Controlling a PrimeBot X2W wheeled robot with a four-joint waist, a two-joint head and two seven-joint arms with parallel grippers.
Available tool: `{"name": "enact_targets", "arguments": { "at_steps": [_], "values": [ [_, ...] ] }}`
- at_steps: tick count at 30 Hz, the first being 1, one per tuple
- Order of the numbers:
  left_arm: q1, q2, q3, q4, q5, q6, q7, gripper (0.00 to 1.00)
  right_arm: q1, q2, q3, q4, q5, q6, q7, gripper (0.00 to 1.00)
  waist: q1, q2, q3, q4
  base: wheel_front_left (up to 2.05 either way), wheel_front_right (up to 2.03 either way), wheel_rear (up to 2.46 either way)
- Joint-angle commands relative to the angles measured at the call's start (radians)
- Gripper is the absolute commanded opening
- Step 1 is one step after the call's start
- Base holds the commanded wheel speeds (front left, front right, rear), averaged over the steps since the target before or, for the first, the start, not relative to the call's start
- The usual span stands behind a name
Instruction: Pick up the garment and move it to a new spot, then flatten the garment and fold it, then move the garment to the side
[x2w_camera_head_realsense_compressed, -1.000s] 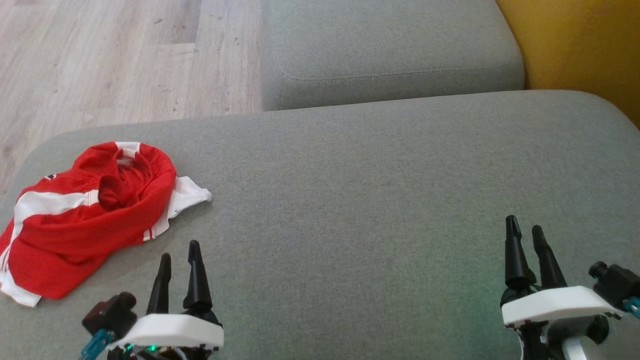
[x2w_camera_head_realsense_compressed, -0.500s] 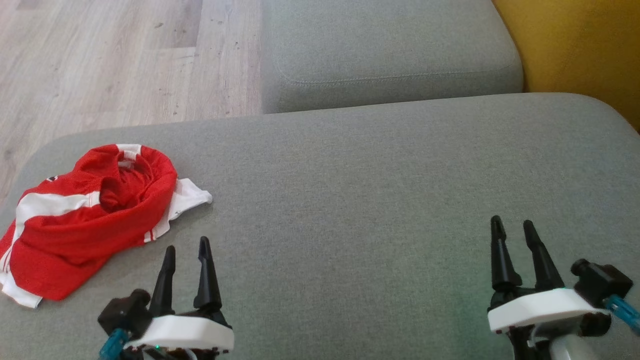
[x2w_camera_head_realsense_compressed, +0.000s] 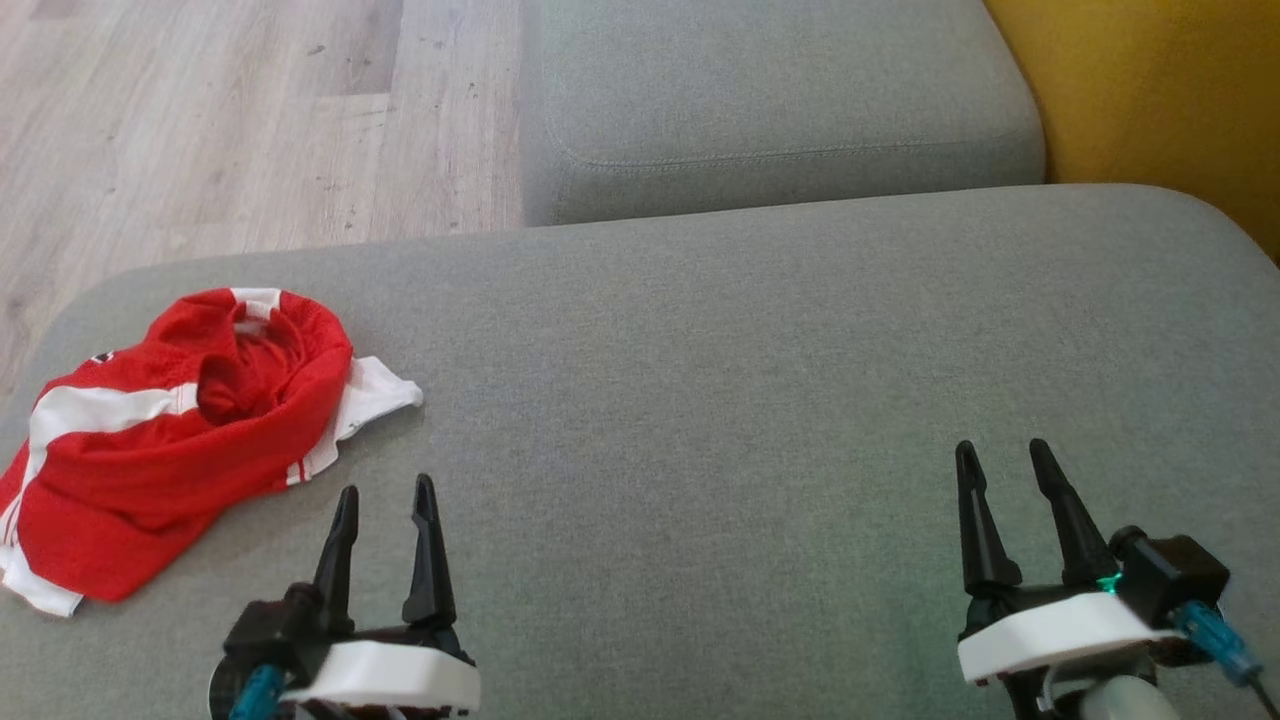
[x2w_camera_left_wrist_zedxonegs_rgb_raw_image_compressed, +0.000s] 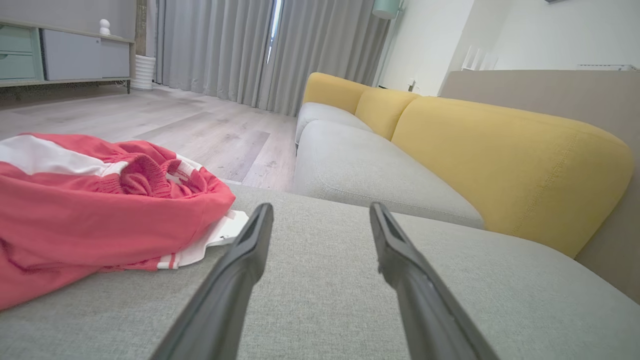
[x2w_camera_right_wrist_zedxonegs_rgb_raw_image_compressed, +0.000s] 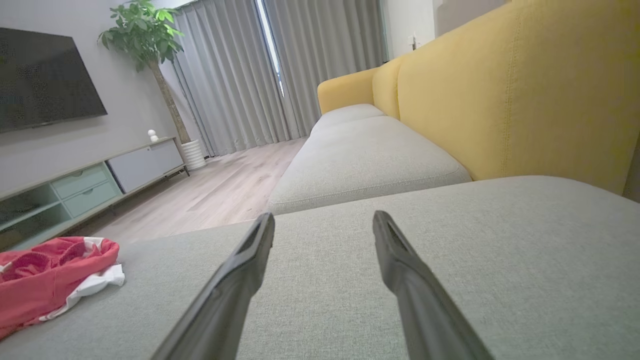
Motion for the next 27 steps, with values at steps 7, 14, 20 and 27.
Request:
{"name": "enact_targets", "arguments": {
  "at_steps": [7, 14, 20, 27],
  "values": [
    [-0.036, 0.007, 0.002, -0.036, 0.089, 0.016, -0.031, 1.00, -0.031, -0.009, 0.025, -0.045, -0.104, 0.007, -0.033, 1.00, -0.0001, 0.0000, 0.008, 0.002, 0.00, 0.00, 0.00],
    [-0.035, 0.008, -0.005, -0.030, 0.165, 0.029, -0.052, 1.00, -0.026, -0.010, 0.016, -0.044, -0.186, 0.008, -0.053, 1.00, -0.0001, 0.0000, 0.004, 0.008, 0.00, 0.00, 0.00],
    [-0.040, 0.008, -0.006, -0.012, 0.219, 0.045, -0.065, 1.00, -0.028, -0.010, -0.009, -0.027, -0.231, 0.008, -0.066, 1.00, -0.0001, 0.0000, 0.003, 0.010, 0.00, 0.00, 0.00],
    [-0.045, 0.008, 0.008, 0.012, 0.202, 0.065, -0.065, 1.00, -0.027, -0.010, -0.036, 0.000, -0.224, 0.008, -0.066, 1.00, -0.0001, 0.0000, 0.000, 0.011, 0.00, 0.00, 0.00]
  ]
}}
